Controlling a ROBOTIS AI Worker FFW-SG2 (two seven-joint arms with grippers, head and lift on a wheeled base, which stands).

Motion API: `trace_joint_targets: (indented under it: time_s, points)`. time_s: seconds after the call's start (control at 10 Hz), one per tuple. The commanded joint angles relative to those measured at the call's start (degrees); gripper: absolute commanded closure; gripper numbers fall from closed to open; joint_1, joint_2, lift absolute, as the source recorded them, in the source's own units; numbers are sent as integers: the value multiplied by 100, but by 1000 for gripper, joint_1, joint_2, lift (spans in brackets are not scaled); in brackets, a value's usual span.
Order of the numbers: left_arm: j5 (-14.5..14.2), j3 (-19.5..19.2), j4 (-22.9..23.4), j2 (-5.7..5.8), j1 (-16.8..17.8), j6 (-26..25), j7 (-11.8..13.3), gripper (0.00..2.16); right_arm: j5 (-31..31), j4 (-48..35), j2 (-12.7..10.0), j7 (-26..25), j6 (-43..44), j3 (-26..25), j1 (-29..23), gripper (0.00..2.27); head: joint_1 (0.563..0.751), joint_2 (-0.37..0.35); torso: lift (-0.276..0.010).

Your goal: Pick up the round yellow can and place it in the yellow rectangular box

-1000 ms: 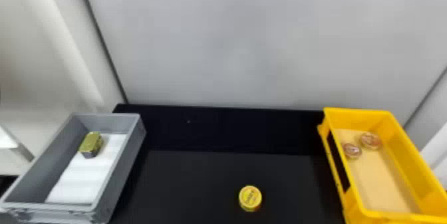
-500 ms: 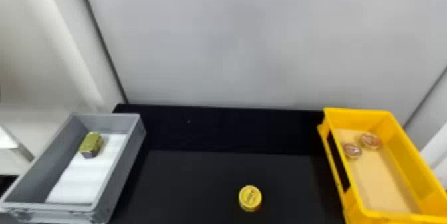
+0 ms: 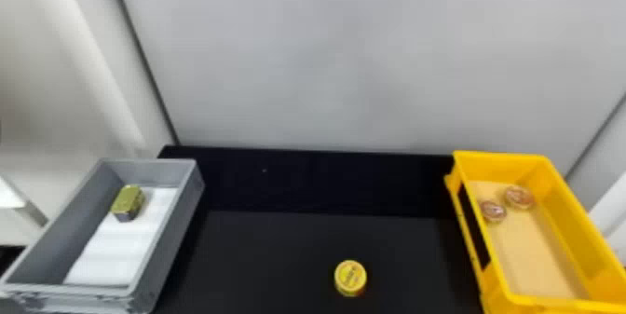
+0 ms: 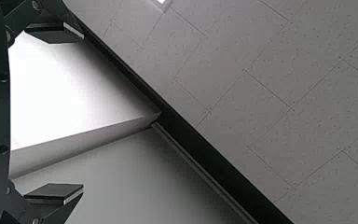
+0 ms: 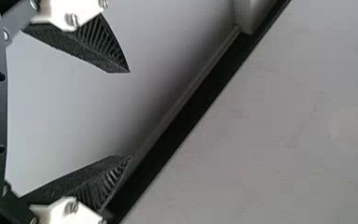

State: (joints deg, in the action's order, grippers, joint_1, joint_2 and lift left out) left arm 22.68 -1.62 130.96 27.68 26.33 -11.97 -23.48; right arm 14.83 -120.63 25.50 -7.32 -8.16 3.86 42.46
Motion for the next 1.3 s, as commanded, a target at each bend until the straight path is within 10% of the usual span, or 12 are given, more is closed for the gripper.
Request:
trace_joint_targets:
  time_s: [0.0,0.5,1.2]
  points:
    - [0,13,0,-7,-5,10,-9,142,-718,-189,-89,-50,-1479,9,7,38,663,54,-10]
    - [-9,48,9,-7,-5,10,0,142,-2520,549,-696,583,-5471,-536,-142,41,663,54,-10]
    - [-62,259,-44,-139,171,-25,-9,142,-2713,2545,-792,3221,-6007,27,-1302,62,663,54,-10]
